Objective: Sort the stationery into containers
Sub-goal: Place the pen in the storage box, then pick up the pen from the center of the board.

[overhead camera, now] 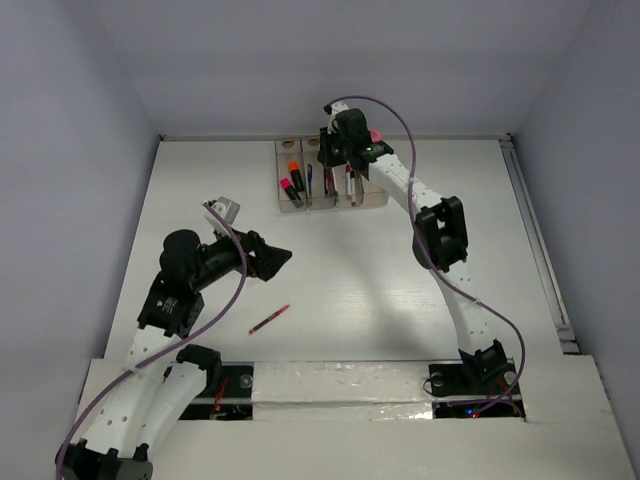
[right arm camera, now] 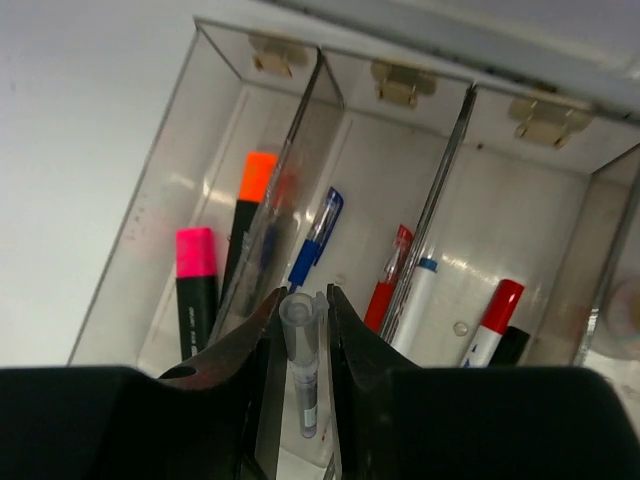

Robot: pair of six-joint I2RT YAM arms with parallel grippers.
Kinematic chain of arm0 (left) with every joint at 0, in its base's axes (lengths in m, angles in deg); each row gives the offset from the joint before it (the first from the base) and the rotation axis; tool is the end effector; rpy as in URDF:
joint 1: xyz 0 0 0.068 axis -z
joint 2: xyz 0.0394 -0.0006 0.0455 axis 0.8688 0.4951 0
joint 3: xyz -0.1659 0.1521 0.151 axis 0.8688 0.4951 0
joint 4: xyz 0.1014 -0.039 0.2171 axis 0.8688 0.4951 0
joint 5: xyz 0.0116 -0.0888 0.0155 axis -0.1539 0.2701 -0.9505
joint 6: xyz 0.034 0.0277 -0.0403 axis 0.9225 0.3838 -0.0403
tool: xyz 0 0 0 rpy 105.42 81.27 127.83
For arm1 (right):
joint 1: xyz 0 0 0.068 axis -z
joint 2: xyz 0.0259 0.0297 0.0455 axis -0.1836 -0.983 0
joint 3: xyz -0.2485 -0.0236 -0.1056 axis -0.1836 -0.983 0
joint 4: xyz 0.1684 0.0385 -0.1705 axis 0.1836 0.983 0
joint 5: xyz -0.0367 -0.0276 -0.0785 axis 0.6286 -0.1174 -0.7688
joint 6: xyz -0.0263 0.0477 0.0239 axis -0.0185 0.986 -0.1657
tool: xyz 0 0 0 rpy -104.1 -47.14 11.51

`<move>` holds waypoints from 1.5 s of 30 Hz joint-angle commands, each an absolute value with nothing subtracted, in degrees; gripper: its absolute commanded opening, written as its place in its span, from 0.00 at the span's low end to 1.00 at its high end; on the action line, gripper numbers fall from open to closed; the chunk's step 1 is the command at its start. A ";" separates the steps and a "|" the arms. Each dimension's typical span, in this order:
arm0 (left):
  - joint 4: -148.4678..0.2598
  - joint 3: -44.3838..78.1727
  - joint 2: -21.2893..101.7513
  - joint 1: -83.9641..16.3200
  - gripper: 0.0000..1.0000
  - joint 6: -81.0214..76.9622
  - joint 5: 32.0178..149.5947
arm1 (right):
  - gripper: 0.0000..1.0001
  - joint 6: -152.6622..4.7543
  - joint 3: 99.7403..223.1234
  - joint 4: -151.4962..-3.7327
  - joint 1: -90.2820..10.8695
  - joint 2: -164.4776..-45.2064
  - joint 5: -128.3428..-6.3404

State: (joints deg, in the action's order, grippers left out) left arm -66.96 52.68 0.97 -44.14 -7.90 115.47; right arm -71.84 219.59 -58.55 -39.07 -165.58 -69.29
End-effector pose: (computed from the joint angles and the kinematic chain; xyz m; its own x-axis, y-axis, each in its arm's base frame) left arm 0.1309 -0.0627 0.3198 -0.3028 -0.1742 -0.9370 0.6954 0.6319 -0.3422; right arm 0.4911 0.2714 0.2490 -0.4890 -0.0898 -0.8676 -0.4818 0.8570 0.1829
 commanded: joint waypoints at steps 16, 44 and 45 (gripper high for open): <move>-67.61 52.76 -1.86 -44.41 0.99 -7.85 111.99 | 0.81 -67.06 212.40 -67.12 -40.37 -153.69 -65.23; -64.18 51.62 -17.77 -46.70 0.99 -8.03 96.52 | 0.70 -41.66 151.88 -74.16 -77.46 -126.84 -66.20; -64.18 51.62 -17.95 -46.70 0.99 -8.03 96.52 | 0.70 -41.66 152.85 -73.64 -77.46 -127.90 -66.02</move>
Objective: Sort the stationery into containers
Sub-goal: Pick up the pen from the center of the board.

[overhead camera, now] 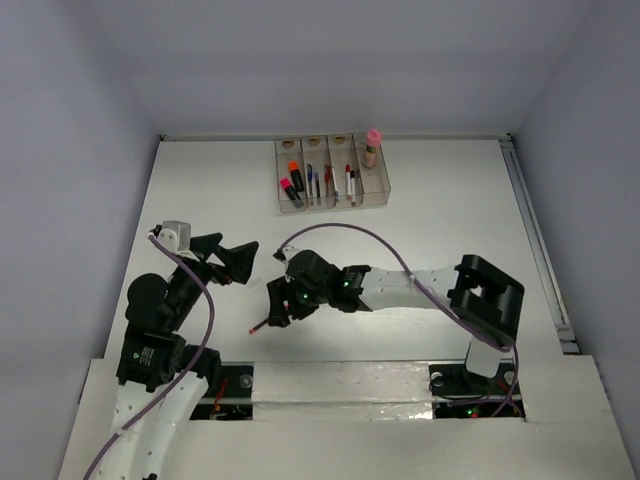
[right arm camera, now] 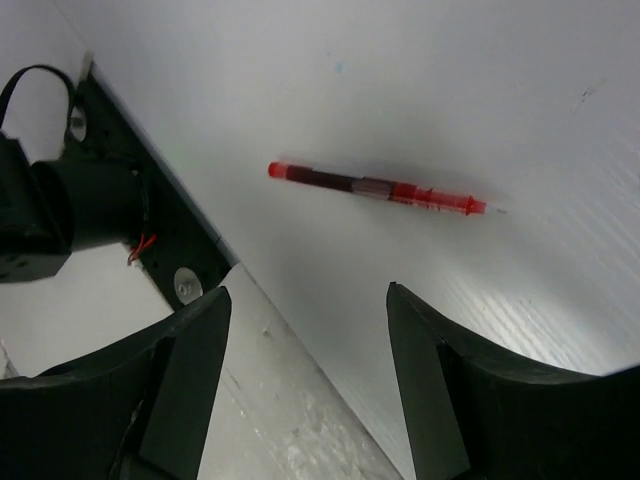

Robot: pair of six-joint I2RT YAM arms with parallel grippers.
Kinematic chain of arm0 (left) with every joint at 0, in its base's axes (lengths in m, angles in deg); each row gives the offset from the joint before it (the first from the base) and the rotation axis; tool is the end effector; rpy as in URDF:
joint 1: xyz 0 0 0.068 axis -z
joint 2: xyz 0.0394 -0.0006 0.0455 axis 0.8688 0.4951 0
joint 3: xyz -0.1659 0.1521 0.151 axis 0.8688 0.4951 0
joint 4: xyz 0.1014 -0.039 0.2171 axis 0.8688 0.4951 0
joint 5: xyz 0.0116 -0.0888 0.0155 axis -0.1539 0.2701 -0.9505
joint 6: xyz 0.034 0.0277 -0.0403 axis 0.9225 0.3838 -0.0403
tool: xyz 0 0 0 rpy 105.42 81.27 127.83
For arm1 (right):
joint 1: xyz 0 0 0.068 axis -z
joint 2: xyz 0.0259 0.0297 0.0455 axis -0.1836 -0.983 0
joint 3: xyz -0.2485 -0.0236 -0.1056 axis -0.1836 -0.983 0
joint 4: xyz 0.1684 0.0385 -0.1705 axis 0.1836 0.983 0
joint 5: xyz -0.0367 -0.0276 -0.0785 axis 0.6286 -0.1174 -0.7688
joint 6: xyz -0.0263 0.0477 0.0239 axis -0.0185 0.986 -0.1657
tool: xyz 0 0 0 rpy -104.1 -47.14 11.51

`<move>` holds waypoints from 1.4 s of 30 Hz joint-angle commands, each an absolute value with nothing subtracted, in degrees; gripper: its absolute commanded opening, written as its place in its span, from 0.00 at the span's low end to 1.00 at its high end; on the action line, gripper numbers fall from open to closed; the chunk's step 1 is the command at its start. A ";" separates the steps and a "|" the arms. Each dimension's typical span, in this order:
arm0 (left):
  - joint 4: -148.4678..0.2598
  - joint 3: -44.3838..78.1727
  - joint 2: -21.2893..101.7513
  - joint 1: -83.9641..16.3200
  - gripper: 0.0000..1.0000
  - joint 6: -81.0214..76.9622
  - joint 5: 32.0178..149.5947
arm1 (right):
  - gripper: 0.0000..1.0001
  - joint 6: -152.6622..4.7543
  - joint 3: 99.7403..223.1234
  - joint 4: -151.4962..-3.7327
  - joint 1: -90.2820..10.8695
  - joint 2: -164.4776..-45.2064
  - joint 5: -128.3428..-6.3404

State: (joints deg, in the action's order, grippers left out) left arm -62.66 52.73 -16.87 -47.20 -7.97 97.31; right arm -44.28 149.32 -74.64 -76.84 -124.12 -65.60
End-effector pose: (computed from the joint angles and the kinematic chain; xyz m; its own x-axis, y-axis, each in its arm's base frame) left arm 0.0767 -0.0293 0.3400 0.0004 -0.2989 -0.9543 0.4877 0.8331 -0.2608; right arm 0.1434 0.3436 0.2087 -0.7765 -0.3084 -0.5494 -0.6112 0.5808 0.5377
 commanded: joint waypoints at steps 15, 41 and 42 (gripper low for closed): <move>-64.00 51.80 -19.79 -44.41 0.99 -8.20 95.99 | 0.67 -41.66 161.65 -65.82 -77.46 -136.70 -71.81; -63.65 51.62 -19.27 -43.36 0.99 -8.55 95.12 | 0.58 -51.06 177.81 -50.45 -81.33 -147.07 -88.06; -63.48 51.54 -19.27 -43.36 0.99 -8.56 94.68 | 0.56 -51.32 178.34 -49.83 -81.33 -148.03 -88.86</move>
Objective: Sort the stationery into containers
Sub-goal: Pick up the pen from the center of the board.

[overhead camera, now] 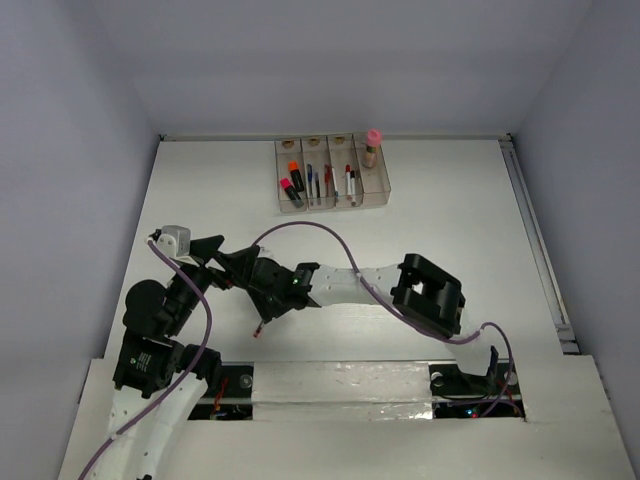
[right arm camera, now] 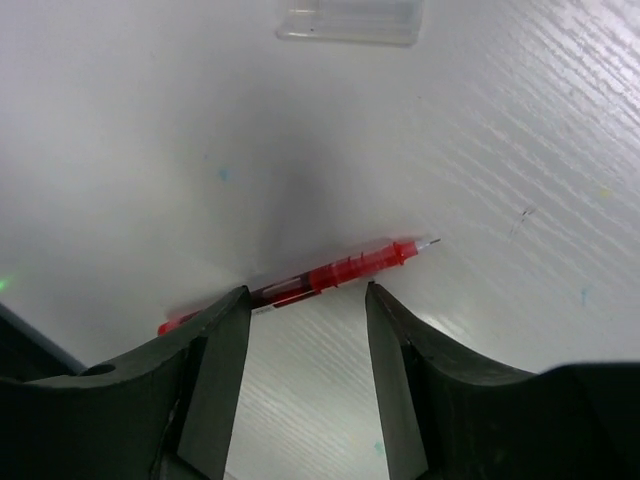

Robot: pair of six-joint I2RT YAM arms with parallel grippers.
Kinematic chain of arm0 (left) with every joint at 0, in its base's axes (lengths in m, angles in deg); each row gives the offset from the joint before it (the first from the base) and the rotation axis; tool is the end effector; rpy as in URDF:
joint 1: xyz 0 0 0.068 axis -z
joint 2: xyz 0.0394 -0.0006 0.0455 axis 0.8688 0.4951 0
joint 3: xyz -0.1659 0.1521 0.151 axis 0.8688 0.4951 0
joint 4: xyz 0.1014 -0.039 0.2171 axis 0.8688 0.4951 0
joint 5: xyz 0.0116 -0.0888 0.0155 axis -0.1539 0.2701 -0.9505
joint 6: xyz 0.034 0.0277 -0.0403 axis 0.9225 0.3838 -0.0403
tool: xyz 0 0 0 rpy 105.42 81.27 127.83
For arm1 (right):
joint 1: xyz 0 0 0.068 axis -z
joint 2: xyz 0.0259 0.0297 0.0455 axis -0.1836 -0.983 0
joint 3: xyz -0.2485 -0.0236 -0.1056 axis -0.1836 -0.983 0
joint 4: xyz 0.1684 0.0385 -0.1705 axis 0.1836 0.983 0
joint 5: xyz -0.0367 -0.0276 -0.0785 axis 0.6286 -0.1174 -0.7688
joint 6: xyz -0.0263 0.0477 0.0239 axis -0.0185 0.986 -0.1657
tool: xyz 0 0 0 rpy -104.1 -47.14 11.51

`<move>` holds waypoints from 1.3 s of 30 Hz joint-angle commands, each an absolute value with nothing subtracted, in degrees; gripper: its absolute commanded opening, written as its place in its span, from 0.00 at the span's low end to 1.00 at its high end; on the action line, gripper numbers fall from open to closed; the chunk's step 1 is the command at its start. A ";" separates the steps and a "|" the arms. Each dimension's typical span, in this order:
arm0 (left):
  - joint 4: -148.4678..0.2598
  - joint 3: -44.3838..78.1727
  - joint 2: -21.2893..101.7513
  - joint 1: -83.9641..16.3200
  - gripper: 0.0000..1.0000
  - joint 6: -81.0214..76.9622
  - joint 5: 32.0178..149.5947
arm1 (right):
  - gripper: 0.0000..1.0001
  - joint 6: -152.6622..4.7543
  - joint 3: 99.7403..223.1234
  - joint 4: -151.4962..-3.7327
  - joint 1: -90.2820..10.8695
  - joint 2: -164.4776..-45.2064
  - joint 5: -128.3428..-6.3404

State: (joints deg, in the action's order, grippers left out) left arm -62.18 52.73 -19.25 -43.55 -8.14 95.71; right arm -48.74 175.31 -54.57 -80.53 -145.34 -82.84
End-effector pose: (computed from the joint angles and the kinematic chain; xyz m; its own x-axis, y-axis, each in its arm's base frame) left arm 0.0664 -0.0304 0.3414 0.0171 -0.3141 -0.9492 0.5255 0.8105 -0.2587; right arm 0.1584 0.4167 0.1715 -0.7196 -0.4395 -0.5376 -0.6164 0.7608 0.2030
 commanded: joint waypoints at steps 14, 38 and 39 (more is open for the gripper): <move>-63.04 51.53 -19.18 -43.36 0.99 -8.99 93.27 | 0.15 -51.85 179.58 -48.14 -81.33 -151.73 -94.84; -65.93 52.15 -11.28 -43.89 0.96 -10.14 103.53 | 0.00 -55.54 155.23 -71.25 -71.85 -122.39 -92.47; -66.28 52.24 -10.49 -43.89 0.96 -10.14 104.94 | 0.00 -55.89 155.14 -73.53 -70.01 -121.42 -91.43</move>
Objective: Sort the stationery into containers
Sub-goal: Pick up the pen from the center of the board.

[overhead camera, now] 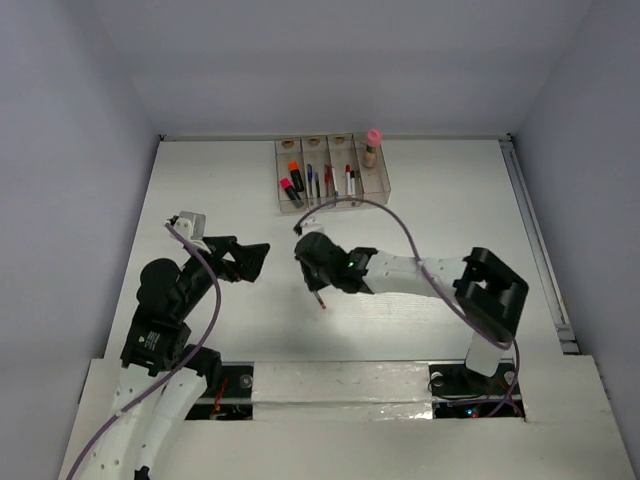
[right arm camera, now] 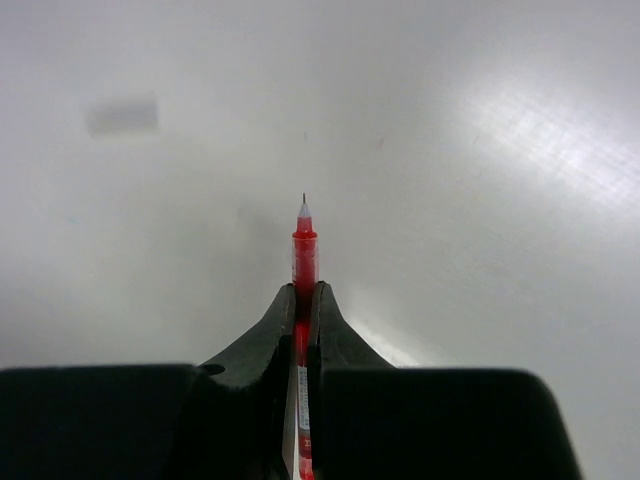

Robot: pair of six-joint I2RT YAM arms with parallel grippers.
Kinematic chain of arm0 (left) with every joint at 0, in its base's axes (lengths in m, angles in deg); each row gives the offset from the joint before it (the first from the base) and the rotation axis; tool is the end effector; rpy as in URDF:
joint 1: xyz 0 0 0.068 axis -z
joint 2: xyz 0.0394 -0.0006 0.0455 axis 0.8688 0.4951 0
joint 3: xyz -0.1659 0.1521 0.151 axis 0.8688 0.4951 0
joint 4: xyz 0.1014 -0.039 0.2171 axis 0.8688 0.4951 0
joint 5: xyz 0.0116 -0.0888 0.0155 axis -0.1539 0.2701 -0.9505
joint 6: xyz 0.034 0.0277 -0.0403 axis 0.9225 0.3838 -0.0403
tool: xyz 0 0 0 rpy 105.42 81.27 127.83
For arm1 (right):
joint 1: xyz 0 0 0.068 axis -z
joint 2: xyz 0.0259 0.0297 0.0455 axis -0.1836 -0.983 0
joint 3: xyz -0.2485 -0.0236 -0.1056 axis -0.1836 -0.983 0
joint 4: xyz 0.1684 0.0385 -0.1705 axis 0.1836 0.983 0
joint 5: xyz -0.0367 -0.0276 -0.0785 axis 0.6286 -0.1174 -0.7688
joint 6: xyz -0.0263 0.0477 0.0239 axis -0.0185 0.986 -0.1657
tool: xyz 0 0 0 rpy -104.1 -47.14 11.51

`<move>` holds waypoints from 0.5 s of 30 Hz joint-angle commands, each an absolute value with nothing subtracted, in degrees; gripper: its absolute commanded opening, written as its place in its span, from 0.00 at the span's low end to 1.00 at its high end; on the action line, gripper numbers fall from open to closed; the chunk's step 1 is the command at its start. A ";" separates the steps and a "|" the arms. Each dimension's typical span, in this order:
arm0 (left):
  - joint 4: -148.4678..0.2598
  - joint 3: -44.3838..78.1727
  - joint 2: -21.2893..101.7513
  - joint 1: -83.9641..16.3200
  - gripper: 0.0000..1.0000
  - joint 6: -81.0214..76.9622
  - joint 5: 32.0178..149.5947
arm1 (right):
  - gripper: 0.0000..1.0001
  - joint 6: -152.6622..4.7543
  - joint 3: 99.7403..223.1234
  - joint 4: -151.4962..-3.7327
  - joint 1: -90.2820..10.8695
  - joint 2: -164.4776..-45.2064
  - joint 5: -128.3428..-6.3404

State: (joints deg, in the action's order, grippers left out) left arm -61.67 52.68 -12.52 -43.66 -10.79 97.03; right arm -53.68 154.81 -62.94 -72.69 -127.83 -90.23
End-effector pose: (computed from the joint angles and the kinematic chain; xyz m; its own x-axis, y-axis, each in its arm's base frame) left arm 0.0911 -0.0387 0.3330 -0.1264 -0.3134 -0.9412 0.5045 0.7966 -0.3330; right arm 0.1862 0.3273 0.1984 -0.6730 -0.3326 -0.6606 -0.5254 0.8437 0.1104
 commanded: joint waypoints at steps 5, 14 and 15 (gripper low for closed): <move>-67.69 53.03 -6.62 -43.89 0.82 -10.31 110.66 | 0.00 -55.55 156.90 -82.59 -66.57 -116.49 -88.17; -67.87 53.38 -4.85 -43.89 0.64 -10.67 110.93 | 0.00 -47.82 160.15 -100.17 -66.04 -116.13 -81.93; -67.87 53.38 -4.77 -43.89 0.64 -10.75 110.76 | 0.00 -47.11 159.98 -102.97 -66.04 -116.31 -80.53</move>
